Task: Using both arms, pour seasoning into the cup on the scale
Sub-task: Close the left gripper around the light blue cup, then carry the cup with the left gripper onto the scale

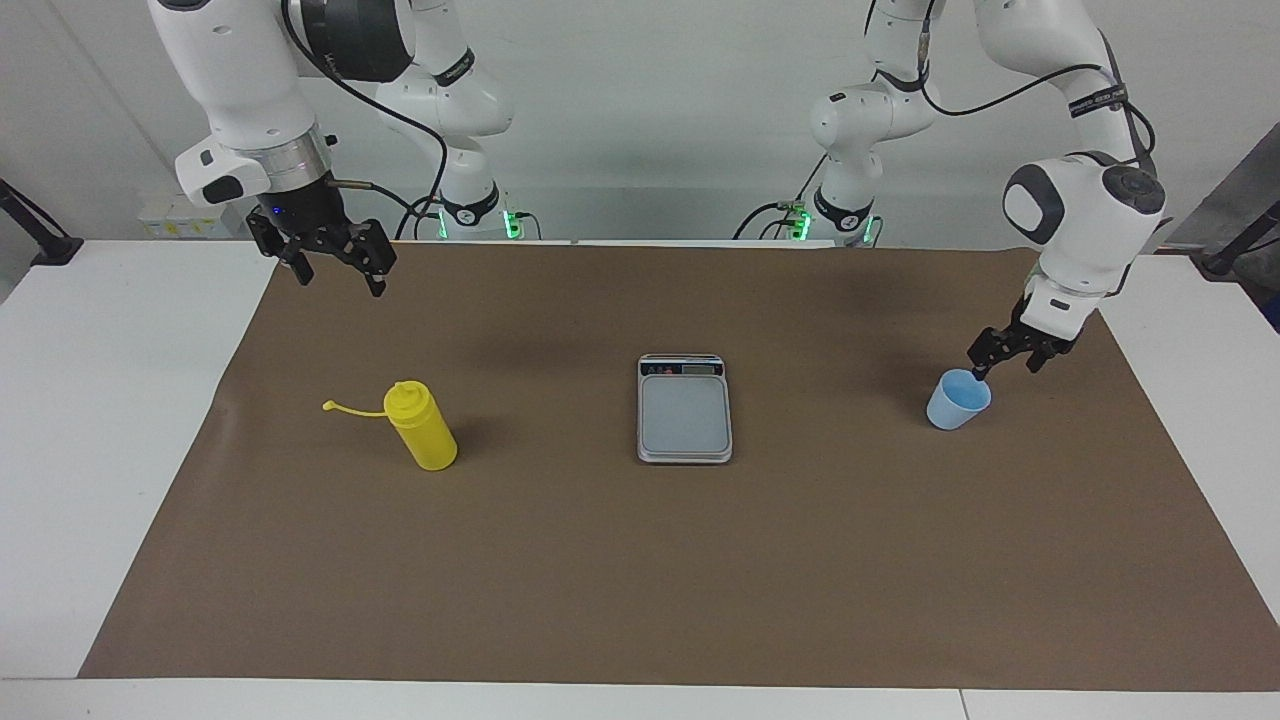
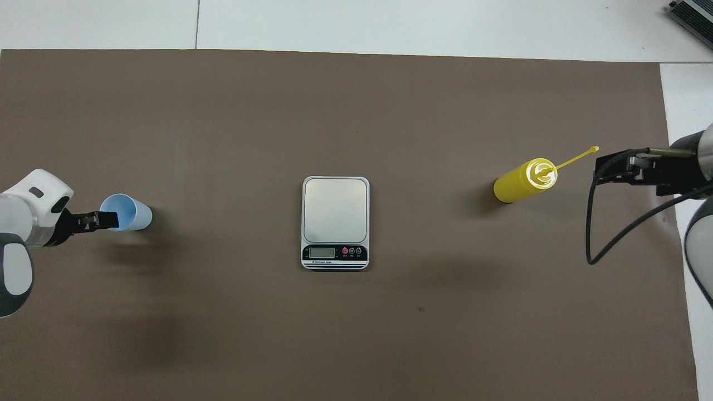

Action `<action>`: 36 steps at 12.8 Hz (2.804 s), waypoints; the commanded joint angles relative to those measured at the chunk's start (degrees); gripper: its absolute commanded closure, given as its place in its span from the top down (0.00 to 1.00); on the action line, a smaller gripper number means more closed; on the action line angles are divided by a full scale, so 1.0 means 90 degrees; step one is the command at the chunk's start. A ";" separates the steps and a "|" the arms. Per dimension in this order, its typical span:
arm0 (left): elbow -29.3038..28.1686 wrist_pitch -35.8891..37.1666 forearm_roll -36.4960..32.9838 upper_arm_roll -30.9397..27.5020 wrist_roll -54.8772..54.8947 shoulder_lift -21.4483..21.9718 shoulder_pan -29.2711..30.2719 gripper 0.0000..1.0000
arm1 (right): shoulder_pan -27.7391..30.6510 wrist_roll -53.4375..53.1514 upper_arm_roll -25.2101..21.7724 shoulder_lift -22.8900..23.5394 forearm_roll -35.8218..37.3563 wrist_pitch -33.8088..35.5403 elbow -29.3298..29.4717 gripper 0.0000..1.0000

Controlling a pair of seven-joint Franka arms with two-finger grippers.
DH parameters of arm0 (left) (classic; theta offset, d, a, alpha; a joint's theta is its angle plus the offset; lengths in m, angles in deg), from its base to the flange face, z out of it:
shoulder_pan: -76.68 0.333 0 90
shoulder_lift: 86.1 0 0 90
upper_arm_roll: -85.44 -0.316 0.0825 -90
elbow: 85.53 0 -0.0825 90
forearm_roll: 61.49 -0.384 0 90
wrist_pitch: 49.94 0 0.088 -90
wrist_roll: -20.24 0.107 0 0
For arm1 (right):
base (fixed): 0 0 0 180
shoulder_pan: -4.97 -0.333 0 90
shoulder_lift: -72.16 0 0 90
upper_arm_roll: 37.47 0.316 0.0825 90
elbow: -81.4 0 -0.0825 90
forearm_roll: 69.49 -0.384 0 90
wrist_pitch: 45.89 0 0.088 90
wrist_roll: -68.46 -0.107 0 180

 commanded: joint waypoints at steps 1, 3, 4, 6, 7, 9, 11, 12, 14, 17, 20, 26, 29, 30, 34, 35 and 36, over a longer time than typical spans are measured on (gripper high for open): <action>-0.0113 -0.0224 0.0086 -0.0015 -0.0072 -0.0026 -0.0052 1.00 | 0.0072 -0.0014 0.0030 -0.0138 0.0024 -0.0028 -0.0161 1.00; -0.0122 -0.0224 0.0086 -0.0005 -0.0140 -0.0026 -0.0062 0.94 | 0.0072 -0.0024 0.0030 -0.0138 0.0024 -0.0028 -0.0161 1.00; -0.0142 -0.0234 0.0086 -0.0005 -0.0199 -0.0026 -0.0120 0.91 | 0.0072 -0.0014 0.0030 -0.0138 0.0024 -0.0028 -0.0152 1.00; -0.0161 -0.0272 0.0086 -0.0005 -0.0374 -0.0036 -0.0179 0.87 | 0.0072 -0.0024 0.0030 -0.0138 0.0024 -0.0028 -0.0151 1.00; -0.0171 -0.0292 0.0086 -0.0005 -0.0491 -0.0055 -0.0295 0.83 | 0.0072 -0.0024 0.0030 -0.0138 0.0024 -0.0028 -0.0151 1.00; -0.0171 -0.0399 0.0086 -0.0005 -0.0638 -0.0182 -0.0374 0.78 | 0.0072 -0.0024 0.0030 -0.0138 0.0024 -0.0028 -0.0151 1.00; -0.0171 -0.0390 0.0086 -0.0005 -0.0639 -0.0212 -0.0394 0.71 | 0.0072 -0.0024 0.0030 -0.0138 0.0024 -0.0028 -0.0151 1.00; -0.0171 -0.0380 0.0086 -0.0005 -0.0629 -0.0212 -0.0384 0.68 | 0.0072 -0.0024 0.0030 -0.0138 0.0024 -0.0028 -0.0161 1.00; -0.0181 -0.0370 0.0086 -0.0015 -0.0629 -0.0212 -0.0384 0.59 | 0.0072 -0.0024 0.0030 -0.0138 0.0024 -0.0028 -0.0151 1.00; -0.0181 -0.0351 0.0086 -0.0015 -0.0610 -0.0212 -0.0375 0.47 | 0.0072 -0.0024 0.0030 -0.0138 0.0024 -0.0028 -0.0151 1.00; -0.0171 -0.0351 0.0086 -0.0015 -0.0580 -0.0212 -0.0375 0.30 | 0.0072 -0.0024 0.0030 -0.0138 0.0024 -0.0028 -0.0151 1.00; -0.0093 -0.0331 0.0086 -0.0005 -0.0590 -0.0231 -0.0394 0.00 | 0.0072 -0.0034 0.0030 -0.0138 0.0024 -0.0028 -0.0151 1.00; 0.0082 -0.0263 0.0086 -0.0005 -0.0648 -0.0319 -0.0511 0.00 | 0.0072 -0.0024 0.0030 -0.0138 0.0024 -0.0028 -0.0151 1.00; 0.0160 -0.0176 0.0086 -0.0005 -0.0687 -0.0348 -0.0579 0.00 | 0.0072 -0.0033 0.0030 -0.0138 0.0024 -0.0028 -0.0151 1.00; 0.0482 -0.0058 0.0281 -0.0005 -0.1448 -0.0456 -0.1008 0.00 | 0.0072 -0.0024 0.0030 -0.0138 0.0024 -0.0028 -0.0151 1.00; 0.0560 0.0068 0.0291 -0.0005 -0.1565 -0.0456 -0.1145 0.00 | 0.0072 -0.0024 0.0030 -0.0138 0.0024 -0.0028 -0.0151 1.00; 0.0687 0.0272 0.0291 -0.0005 -0.1692 -0.0465 -0.1291 0.00 | 0.0072 -0.0024 0.0030 -0.0138 0.0024 -0.0028 -0.0151 1.00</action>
